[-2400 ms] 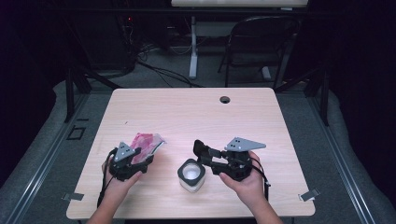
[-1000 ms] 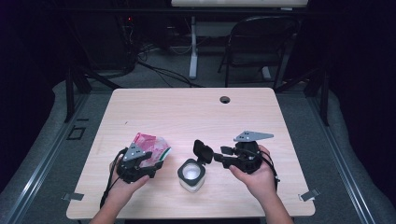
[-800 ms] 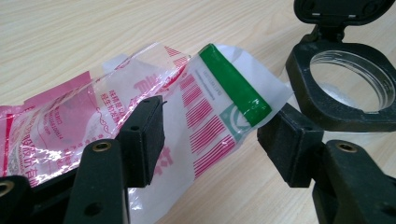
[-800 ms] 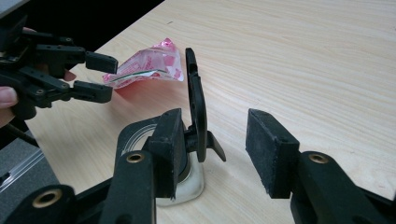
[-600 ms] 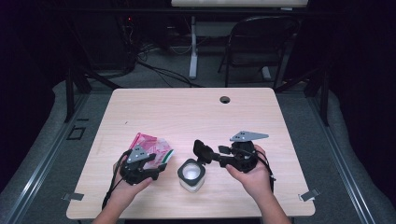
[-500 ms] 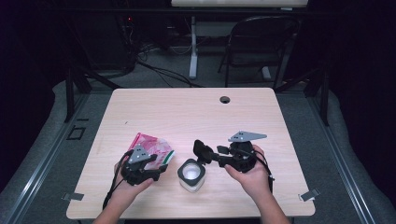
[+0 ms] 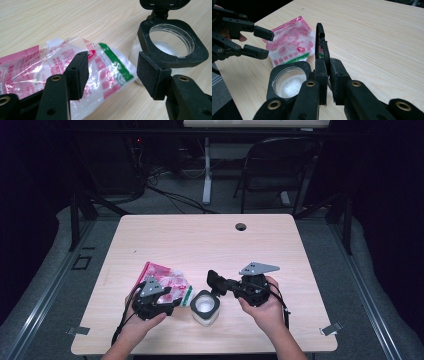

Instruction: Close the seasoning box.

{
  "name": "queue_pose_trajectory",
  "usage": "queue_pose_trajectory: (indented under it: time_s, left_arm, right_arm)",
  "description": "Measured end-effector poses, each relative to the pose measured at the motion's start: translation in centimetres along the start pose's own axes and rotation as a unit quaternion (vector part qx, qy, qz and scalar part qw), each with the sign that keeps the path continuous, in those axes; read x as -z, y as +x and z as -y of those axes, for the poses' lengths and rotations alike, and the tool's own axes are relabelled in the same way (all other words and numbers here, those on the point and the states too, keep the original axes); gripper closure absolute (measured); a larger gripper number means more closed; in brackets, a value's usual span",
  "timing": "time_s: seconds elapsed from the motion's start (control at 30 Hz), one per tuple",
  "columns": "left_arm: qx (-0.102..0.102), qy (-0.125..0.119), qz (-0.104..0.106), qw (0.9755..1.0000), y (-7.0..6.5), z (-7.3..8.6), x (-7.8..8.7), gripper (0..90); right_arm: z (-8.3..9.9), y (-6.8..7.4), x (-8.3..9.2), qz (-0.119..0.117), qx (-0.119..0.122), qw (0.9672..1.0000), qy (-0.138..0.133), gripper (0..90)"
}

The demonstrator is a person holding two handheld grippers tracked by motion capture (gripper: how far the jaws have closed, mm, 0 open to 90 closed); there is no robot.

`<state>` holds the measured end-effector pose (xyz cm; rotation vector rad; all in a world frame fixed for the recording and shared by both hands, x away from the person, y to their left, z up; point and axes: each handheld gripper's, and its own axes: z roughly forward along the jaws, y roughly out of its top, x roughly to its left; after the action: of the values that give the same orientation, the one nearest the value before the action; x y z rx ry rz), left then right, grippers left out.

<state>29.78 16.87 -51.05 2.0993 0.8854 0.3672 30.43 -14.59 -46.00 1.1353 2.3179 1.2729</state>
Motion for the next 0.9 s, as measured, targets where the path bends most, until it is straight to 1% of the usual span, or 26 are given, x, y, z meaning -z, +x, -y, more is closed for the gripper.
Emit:
queue_pose_trajectory:
  time_s: [0.13, 0.3, 0.53, 0.63, 0.7, 0.9]
  left_arm:
    - [-0.001, 0.000, 0.002, 1.0000, -0.1, -0.1, 0.1, 42.6]
    - [-0.001, 0.000, 0.002, 1.0000, 0.0, 0.0, 0.1, 42.6]
    - [0.002, -0.004, 0.000, 1.0000, 0.1, -0.1, 0.3, 42.7]
    - [0.000, -0.005, -0.002, 1.0000, 0.2, -0.1, 0.4, 42.7]
    - [0.004, -0.005, -0.002, 1.0000, 0.3, -0.1, 0.4, 42.7]
    - [0.003, -0.005, -0.004, 1.0000, 0.4, -0.1, 0.5, 42.7]
  right_arm:
    - [0.0, 0.3, 0.0, 0.005, 0.008, 0.9999, -0.003, 85.5]
    - [-0.1, 1.0, 0.0, 0.014, 0.028, 0.9995, -0.001, 85.6]
    - [-0.1, 2.4, 0.1, 0.031, 0.067, 0.9972, 0.006, 85.1]
    - [0.0, 2.9, 0.1, 0.029, 0.076, 0.9967, 0.006, 83.6]
    - [0.1, 3.2, 0.1, 0.027, 0.082, 0.9962, 0.006, 82.9]
    - [0.2, 3.7, 0.0, 0.021, 0.089, 0.9958, 0.011, 80.7]
